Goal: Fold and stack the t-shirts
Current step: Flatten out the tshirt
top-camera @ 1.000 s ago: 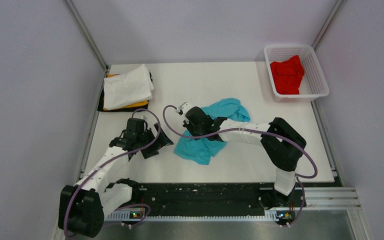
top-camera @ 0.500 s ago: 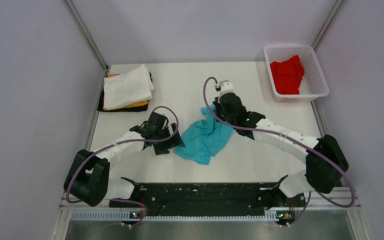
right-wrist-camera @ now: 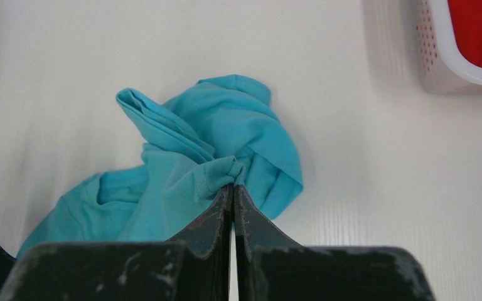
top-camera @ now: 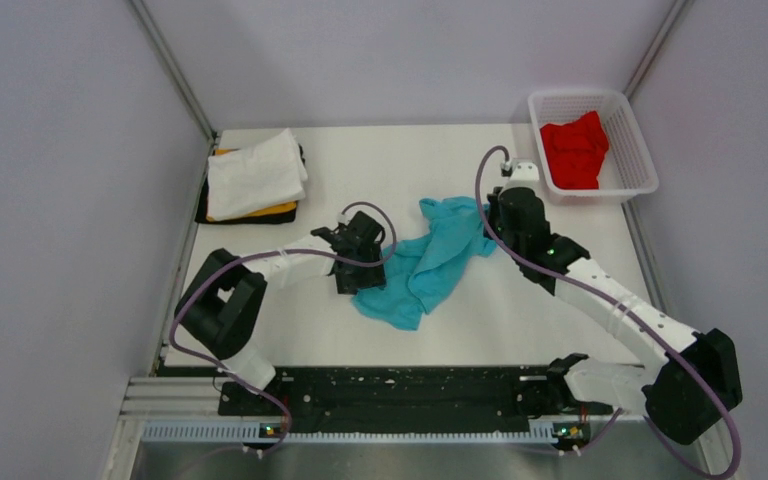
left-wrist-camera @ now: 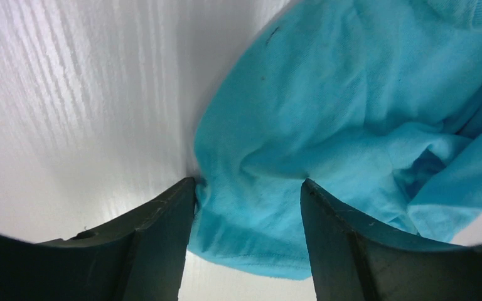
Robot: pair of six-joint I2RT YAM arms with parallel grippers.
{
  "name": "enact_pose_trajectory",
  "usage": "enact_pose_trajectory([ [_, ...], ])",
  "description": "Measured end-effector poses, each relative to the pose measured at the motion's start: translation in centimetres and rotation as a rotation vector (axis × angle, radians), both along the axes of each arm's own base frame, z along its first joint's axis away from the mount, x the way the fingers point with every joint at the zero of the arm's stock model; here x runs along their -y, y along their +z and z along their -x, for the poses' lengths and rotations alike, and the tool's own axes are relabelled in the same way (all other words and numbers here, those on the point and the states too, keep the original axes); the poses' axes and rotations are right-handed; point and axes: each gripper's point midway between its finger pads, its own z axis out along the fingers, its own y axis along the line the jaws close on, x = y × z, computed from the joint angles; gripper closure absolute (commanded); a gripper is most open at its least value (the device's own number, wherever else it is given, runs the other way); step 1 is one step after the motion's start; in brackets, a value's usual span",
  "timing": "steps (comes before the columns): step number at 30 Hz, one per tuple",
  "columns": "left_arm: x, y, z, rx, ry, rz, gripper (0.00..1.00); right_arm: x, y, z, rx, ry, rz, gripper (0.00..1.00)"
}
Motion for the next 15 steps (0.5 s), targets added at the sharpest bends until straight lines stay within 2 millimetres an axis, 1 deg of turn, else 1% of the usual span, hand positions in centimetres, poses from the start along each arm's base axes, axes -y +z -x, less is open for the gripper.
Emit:
enact_pose_trajectory([
  [1,0.1,-0.1,-0.2,0.003,-0.007,-0.028,0.53,0.7,-0.1,0.0,-0.003,-0.018,0.003,1.00],
  [2,0.3,-0.2,-0.3,0.005,-0.011,-0.046,0.62,1.3,-0.3,0.0,-0.007,-0.037,0.004,1.00],
  [3,0.4,-0.2,-0.5,0.006,-0.020,-0.067,0.72,2.4,-0.5,0.0,-0.012,-0.069,0.004,1.00],
  [4,0.5,-0.3,-0.7,0.006,-0.021,-0.080,0.90,2.9,-0.4,-0.1,-0.012,-0.084,0.003,1.00],
  [5,0.7,-0.4,-0.9,0.007,-0.025,-0.090,1.00,3.7,-0.3,-0.1,-0.011,-0.108,-0.002,1.00],
  [9,1.0,-0.3,-1.6,0.010,-0.023,-0.105,1.00,6.1,0.5,-0.5,0.013,-0.185,-0.022,1.00],
  [12,0.4,0.1,-2.0,0.033,-0.005,-0.139,1.00,7.5,1.2,-0.9,0.029,-0.220,-0.036,1.00],
  [14,-0.5,1.1,-2.6,0.075,0.014,-0.173,1.00,8.2,2.1,-1.4,0.047,-0.236,-0.047,1.00],
  [15,-1.0,2.3,-3.1,0.113,0.030,-0.188,1.00,8.4,3.0,-1.6,0.064,-0.241,-0.051,1.00],
])
